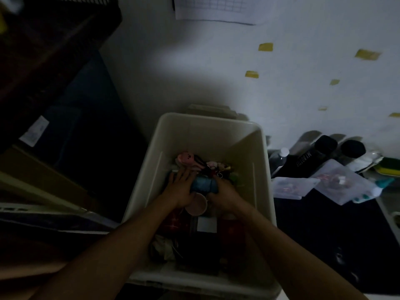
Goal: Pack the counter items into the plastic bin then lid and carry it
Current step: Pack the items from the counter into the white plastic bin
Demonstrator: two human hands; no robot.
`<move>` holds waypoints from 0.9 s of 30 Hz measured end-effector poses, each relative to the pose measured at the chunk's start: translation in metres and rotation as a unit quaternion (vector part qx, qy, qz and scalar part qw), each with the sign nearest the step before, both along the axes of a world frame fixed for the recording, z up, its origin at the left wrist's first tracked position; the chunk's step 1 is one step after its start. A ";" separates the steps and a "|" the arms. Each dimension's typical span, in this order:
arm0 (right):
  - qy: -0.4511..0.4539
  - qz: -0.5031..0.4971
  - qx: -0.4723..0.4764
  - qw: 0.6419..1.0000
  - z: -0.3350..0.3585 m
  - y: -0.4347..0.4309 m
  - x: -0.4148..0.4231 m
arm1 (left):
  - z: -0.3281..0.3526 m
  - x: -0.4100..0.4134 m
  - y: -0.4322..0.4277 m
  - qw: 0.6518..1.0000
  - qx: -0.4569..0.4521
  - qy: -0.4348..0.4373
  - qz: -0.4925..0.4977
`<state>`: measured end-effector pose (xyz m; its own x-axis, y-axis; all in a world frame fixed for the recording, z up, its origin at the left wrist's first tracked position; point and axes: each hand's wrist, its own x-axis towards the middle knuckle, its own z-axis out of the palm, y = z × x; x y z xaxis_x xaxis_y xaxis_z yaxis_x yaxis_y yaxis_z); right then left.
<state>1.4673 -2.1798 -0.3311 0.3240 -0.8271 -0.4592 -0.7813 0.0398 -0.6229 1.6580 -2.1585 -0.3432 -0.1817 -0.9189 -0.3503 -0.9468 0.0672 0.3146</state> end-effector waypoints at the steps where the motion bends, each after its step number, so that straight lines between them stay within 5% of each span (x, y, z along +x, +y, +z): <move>1: -0.015 0.001 -0.002 1.000 -0.013 -0.006 -0.006 | 0.005 -0.002 0.000 1.000 -0.009 0.010 0.002; 14: -0.142 -0.046 -0.148 0.978 0.148 0.008 -0.062 | 0.089 -0.068 -0.025 0.977 -0.193 0.081 -0.050; 27: -0.147 -0.149 -0.168 0.963 0.144 -0.028 -0.200 | 0.128 -0.215 -0.061 0.954 -0.229 0.153 -0.117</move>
